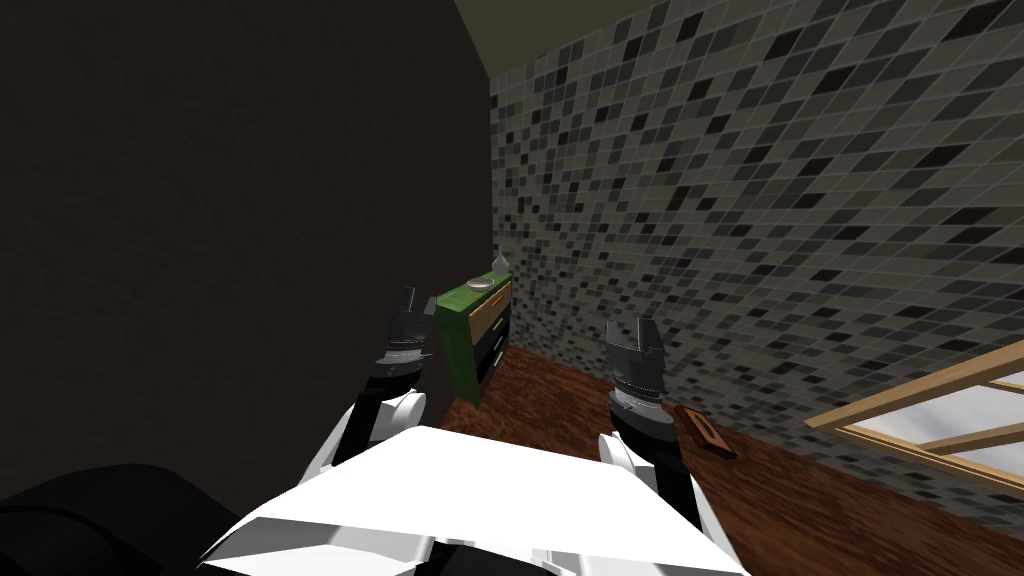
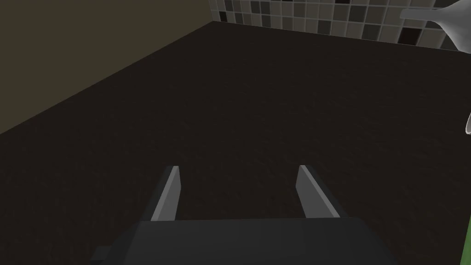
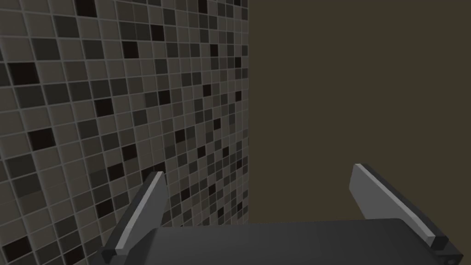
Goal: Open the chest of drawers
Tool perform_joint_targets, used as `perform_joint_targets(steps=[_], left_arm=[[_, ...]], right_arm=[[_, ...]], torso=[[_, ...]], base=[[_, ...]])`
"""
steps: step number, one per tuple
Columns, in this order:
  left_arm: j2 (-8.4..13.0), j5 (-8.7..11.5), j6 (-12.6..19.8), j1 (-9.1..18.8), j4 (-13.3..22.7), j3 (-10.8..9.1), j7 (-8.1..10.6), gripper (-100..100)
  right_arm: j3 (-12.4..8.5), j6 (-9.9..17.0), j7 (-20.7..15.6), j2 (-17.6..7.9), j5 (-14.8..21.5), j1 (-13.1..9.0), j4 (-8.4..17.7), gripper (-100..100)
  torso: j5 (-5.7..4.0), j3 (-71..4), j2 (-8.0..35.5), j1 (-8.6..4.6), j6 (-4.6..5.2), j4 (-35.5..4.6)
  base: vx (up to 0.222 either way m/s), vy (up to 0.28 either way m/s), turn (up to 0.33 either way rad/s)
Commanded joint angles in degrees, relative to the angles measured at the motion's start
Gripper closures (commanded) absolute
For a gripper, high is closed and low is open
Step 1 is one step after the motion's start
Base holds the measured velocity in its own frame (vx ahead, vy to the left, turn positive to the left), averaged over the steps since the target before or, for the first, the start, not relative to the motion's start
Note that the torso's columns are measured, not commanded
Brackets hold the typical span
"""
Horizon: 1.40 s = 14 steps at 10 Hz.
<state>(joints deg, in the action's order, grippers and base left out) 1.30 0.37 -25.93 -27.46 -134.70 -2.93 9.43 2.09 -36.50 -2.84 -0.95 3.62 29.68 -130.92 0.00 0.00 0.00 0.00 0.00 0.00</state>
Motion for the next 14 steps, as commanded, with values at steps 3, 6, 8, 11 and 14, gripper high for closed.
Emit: perform_joint_targets(steps=[3, 6, 8, 11, 14], left_arm=[[0.0, 0.0, 0.0, 0.0, 0.0, 0.0, 0.0, 0], [0.0, 0.0, 0.0, 0.0, 0.0, 0.0, 0.0, 0], [0.0, 0.0, 0.0, 0.0, 0.0, 0.0, 0.0, 0], [3.4, 0.0, 1.0, 0.5, 1.1, -0.15, -0.2, -100], [6.2, -0.1, 3.3, 1.7, 3.7, -0.52, -0.7, -100]], right_arm=[[0.0, 0.0, 0.0, 0.0, 0.0, 0.0, 0.0, 0], [0.0, 0.0, 0.0, 0.0, 0.0, 0.0, 0.0, 0], [0.0, 0.0, 0.0, 0.0, 0.0, 0.0, 0.0, 0], [0.0, 0.0, 0.0, 0.0, 0.0, 0.0, 0.0, 0], [0.0, 0.0, 0.0, 0.0, 0.0, 0.0, 0.0, 0]], torso=[[0.0, -20.1, 10.0, 0.0, 0.0, -10.1], [0.0, -45.4, 22.7, 0.0, 0.0, -22.7], [0.0, -62.3, 31.2, 0.0, 0.0, -31.1], [0.0, -83.2, 41.4, 0.0, 0.0, -41.5], [-0.03, -84.6, 42.2, -0.12, 0.0, -42.2]], base=[[0.0, 0.0, 0.0], [0.0, 0.0, 0.0], [0.0, 0.0, 0.0], [0.039, -0.006, -0.001], [0.104, -0.048, -0.003]])
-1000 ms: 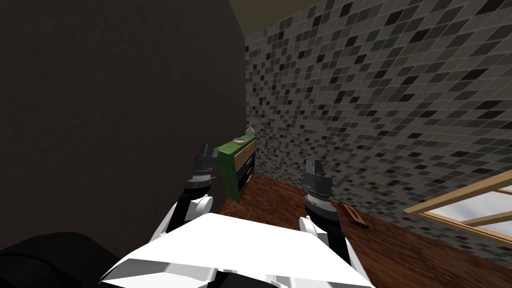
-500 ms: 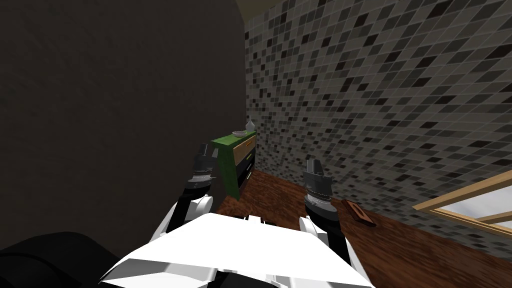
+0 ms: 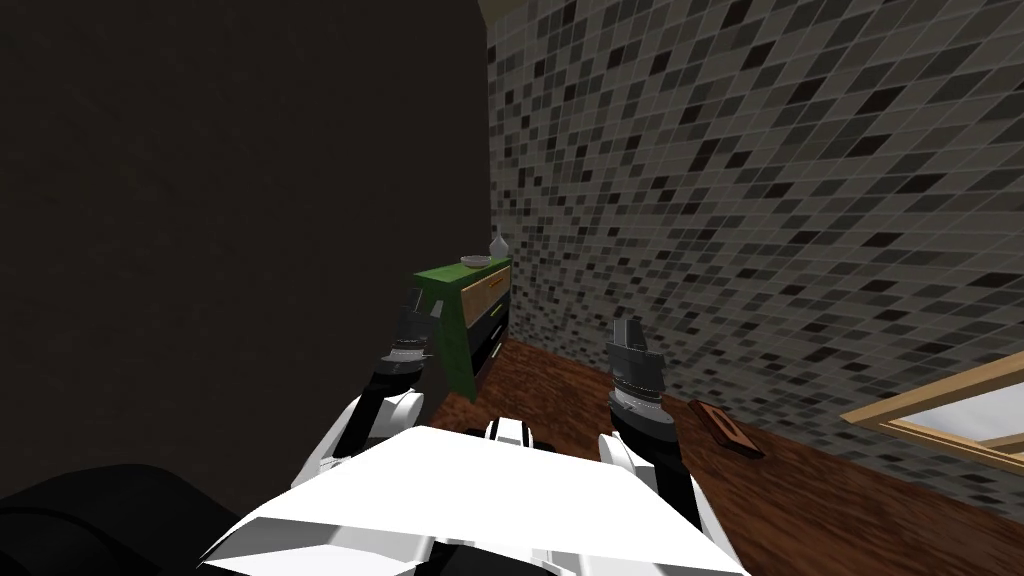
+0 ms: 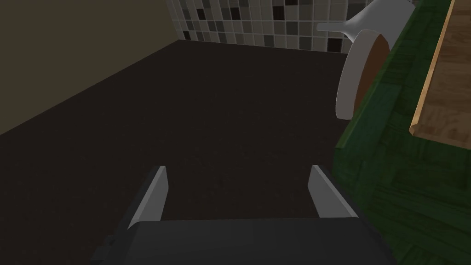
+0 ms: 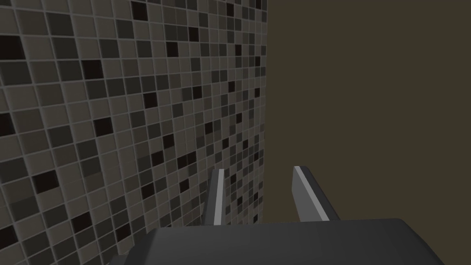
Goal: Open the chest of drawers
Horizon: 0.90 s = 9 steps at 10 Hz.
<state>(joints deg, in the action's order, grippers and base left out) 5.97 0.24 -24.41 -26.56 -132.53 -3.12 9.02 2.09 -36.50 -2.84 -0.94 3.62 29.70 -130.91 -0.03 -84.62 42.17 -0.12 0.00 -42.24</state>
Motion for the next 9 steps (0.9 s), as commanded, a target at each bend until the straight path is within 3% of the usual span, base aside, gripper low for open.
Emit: perform_joint_targets(steps=[1, 6, 9], left_arm=[[1.8, -0.1, 2.8, 1.3, 2.6, -0.49, -0.5, -100], [0.7, -0.3, 7.4, 3.7, 7.7, -1.21, -1.47, -100], [1.3, -0.4, 10.0, 5.0, 10.6, -1.61, -2.01, -100]], right_arm=[[0.0, 0.0, 0.0, 0.0, 0.0, 0.0, 0.0, 0], [0.0, 0.0, 0.0, 0.0, 0.0, 0.0, 0.0, 0], [0.0, 0.0, 0.0, 0.0, 0.0, 0.0, 0.0, 0]], torso=[[0.02, -0.1, -0.1, 0.07, 0.0, 0.0], [0.05, 0.2, 0.3, 0.17, -0.01, -0.1], [0.02, 0.0, 0.0, 0.1, 0.0, 0.0]], base=[[0.218, -0.061, -0.007], [0.165, -0.054, -0.003], [0.16, -0.051, -0.003]])
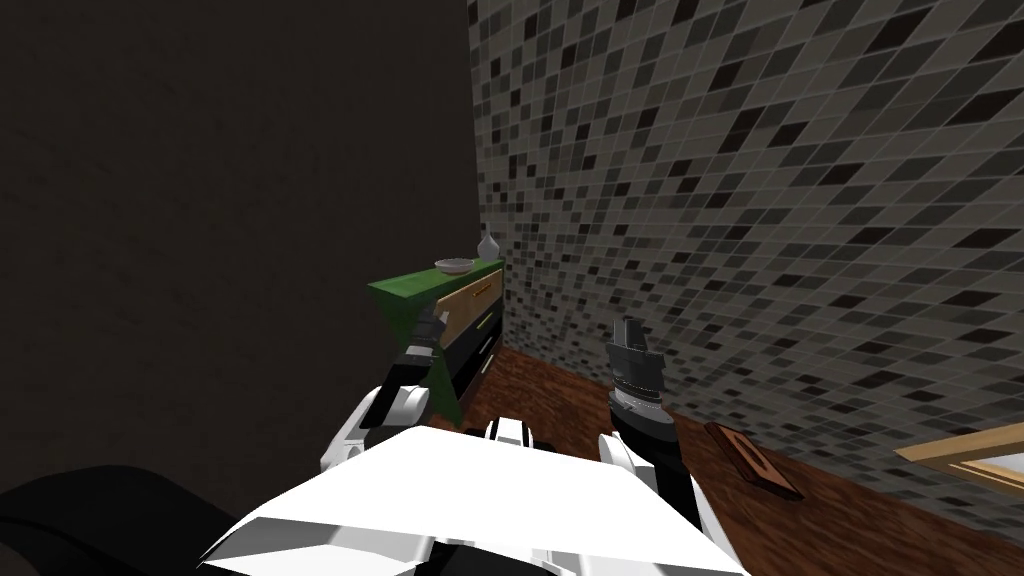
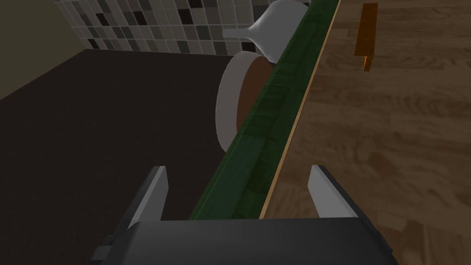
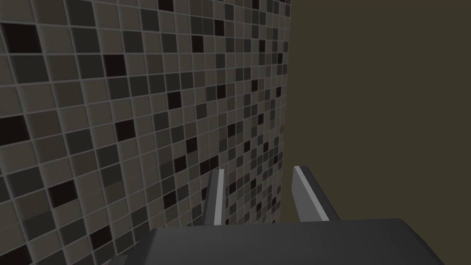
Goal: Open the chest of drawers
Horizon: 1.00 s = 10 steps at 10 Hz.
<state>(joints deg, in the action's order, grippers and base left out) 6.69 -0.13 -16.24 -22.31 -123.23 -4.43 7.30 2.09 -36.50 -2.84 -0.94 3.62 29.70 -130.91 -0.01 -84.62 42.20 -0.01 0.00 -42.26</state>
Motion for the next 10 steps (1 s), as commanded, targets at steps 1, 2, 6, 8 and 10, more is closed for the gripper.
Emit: perform_joint_targets(steps=[1, 2, 6, 8, 10], left_arm=[[0.9, 0.0, 2.7, 1.2, 2.2, -0.44, -0.48, -100], [1.3, -0.1, 3.7, 1.7, 3.3, -0.59, -0.68, -100], [-1.3, -0.3, 7.9, 3.9, 8.0, -1.25, -1.57, -100], [-4.6, -0.3, 9.1, 4.5, 9.3, -1.44, -1.82, -100], [-4.9, -0.4, 9.1, 4.6, 9.4, -1.4, -1.9, -100]], right_arm=[[0.0, 0.0, 0.0, 0.0, 0.0, 0.0, 0.0, 0], [0.0, 0.0, 0.0, 0.0, 0.0, 0.0, 0.0, 0], [0.0, 0.0, 0.0, 0.0, 0.0, 0.0, 0.0, 0], [0.0, 0.0, 0.0, 0.0, 0.0, 0.0, 0.0, 0], [0.0, 0.0, 0.0, 0.0, 0.0, 0.0, 0.0, 0]], torso=[[0.03, 0.0, 0.0, 0.09, 0.0, 0.0], [0.01, 0.0, 0.0, -0.02, -0.01, 0.0], [0.02, 0.0, 0.0, 0.02, 0.0, 0.0], [0.03, 0.1, 0.2, 0.08, -0.01, 0.0], [0.01, 0.2, 0.3, 0.02, 0.0, -0.1]], base=[[0.194, -0.061, -0.009], [0.169, -0.077, 0.001], [0.182, -0.06, -0.004], [0.145, -0.034, -0.003], [0.058, -0.023, -0.001]])
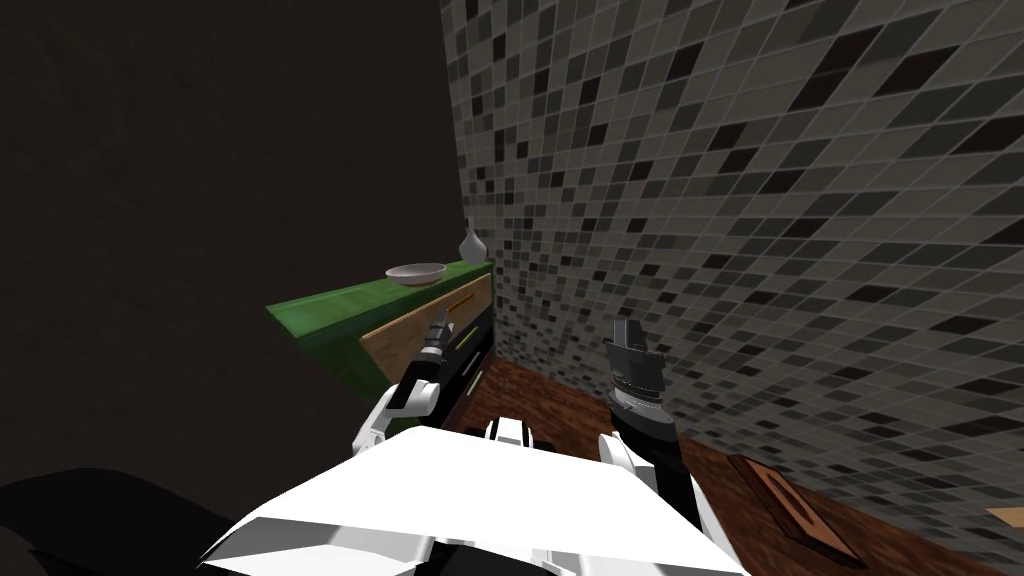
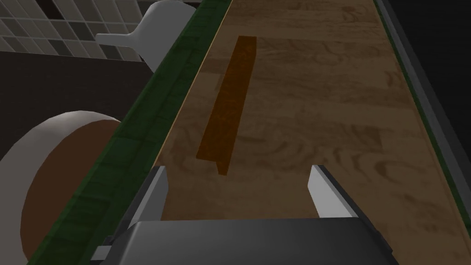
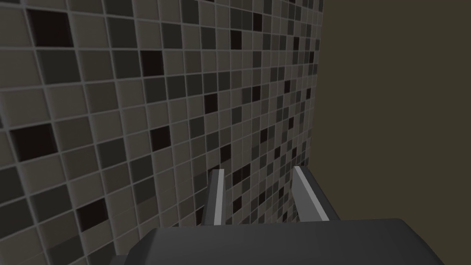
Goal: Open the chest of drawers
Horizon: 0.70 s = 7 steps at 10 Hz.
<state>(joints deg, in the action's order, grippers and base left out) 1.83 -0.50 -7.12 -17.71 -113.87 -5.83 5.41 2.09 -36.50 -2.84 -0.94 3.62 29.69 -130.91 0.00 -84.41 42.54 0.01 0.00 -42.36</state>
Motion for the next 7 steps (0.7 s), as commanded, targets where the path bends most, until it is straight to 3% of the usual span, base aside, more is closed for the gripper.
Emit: perform_joint_targets(steps=[1, 3, 4, 7], left_arm=[[0.0, 0.0, 1.7, -0.2, -1.8, -0.17, 0.13, -100], [0.0, 0.1, 1.9, -0.2, -2.1, -0.22, 0.15, -100], [-0.1, 0.0, 0.6, -0.1, -0.5, -0.07, 0.05, 100], [-0.4, -0.2, 1.8, 0.3, -2.3, 0.09, -0.17, 100]], right_arm=[[0.0, 0.0, 0.0, 0.0, 0.0, 0.0, 0.0, 0], [0.0, 0.0, 0.0, 0.0, 0.0, 0.0, 0.0, 0], [0.0, 0.0, 0.0, 0.0, 0.0, 0.0, 0.0, 0], [0.0, 0.0, 0.0, 0.0, 0.0, 0.0, 0.0, 0]], torso=[[0.01, 0.0, 0.0, 0.05, 0.0, 0.0], [0.02, -0.2, -0.4, 0.06, 0.0, 0.1], [0.01, -0.2, -0.2, 0.0, 0.0, 0.1], [0.19, -0.2, -0.4, 0.03, -0.09, 0.3]], base=[[0.072, 0.007, -0.022], [0.077, 0.011, -0.013], [-0.047, -0.004, 0.028], [-0.024, -0.076, -0.006]])
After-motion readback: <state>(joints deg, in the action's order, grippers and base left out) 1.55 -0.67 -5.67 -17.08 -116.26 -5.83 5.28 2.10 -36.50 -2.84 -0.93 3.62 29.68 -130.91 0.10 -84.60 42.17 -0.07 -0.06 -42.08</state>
